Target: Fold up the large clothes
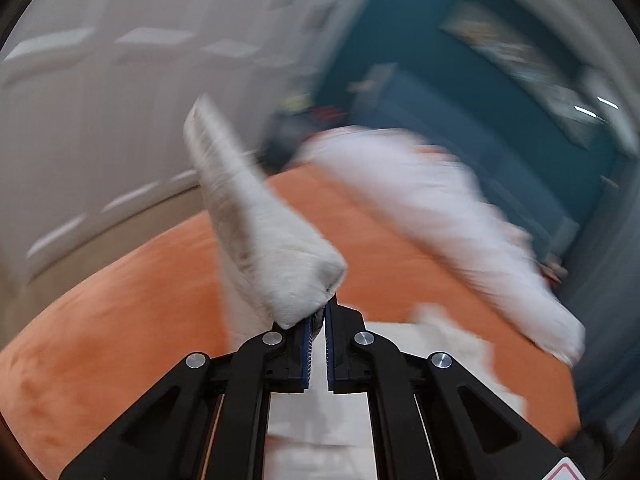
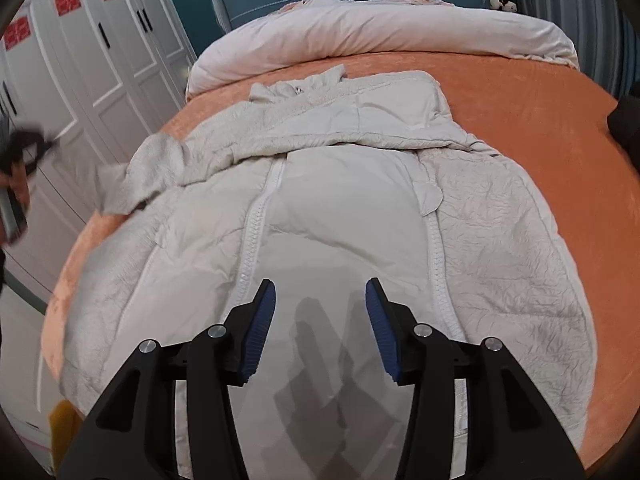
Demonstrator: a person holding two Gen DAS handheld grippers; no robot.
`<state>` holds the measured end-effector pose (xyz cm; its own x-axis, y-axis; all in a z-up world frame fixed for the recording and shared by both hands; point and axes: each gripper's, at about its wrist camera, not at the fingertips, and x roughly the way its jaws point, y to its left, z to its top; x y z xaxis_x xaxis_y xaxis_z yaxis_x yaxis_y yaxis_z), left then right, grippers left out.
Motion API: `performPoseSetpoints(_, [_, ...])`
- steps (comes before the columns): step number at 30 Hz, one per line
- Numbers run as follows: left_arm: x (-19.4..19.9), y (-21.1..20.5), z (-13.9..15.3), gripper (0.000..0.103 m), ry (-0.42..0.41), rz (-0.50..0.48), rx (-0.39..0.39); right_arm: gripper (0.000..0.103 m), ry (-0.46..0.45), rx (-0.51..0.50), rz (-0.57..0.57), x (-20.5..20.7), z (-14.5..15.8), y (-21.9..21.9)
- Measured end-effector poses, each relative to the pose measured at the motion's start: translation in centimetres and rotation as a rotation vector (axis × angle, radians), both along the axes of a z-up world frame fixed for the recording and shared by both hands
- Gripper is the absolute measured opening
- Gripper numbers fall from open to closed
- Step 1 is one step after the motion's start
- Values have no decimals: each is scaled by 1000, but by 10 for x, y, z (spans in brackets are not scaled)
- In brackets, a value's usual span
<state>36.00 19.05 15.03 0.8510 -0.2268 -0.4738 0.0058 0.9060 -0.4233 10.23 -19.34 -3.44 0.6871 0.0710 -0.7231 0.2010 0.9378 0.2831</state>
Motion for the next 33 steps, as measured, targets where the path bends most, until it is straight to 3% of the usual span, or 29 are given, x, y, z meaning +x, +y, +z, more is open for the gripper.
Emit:
performPoseSetpoints(3, [-20, -103, 40, 3, -85, -220, 20, 45, -16, 22, -4, -5, 2, -5])
performPoseSetpoints(6, [-38, -200, 33, 15, -45, -393, 44, 49, -29, 23, -16, -11, 5, -14])
performPoseSetpoints(8, [-49, -246, 7, 76, 27, -462, 59, 51, -37, 24, -31, -17, 8, -24])
performPoseSetpoints(11, [-75, -291, -55, 78, 125, -478, 124, 52, -40, 19, -57, -26, 7, -42])
performPoseSetpoints(13, [-78, -293, -83, 78, 178, -472, 179, 54, -38, 28, -79, -30, 5, -55])
performPoseSetpoints(15, [-76, -281, -109, 78, 229, -432, 181, 54, -35, 30, -99, -33, 2, -67])
performPoseSetpoints(20, [-58, -211, -135, 77, 296, -254, 218, 54, -31, 74, -126, -17, -3, -92])
performPoseSetpoints(26, [-32, -151, -137, 77, 293, -85, 303, 57, -57, 103, -84, 57, 8, -101])
performPoseSetpoints(30, [-15, -136, -148, 77, 298, -42, 417, 63, -58, 91, -88, 126, 14, -105])
performPoseSetpoints(33, [-5, -134, -160, 77, 307, -32, 453, 66, -65, 151, -130, 163, 10, -114])
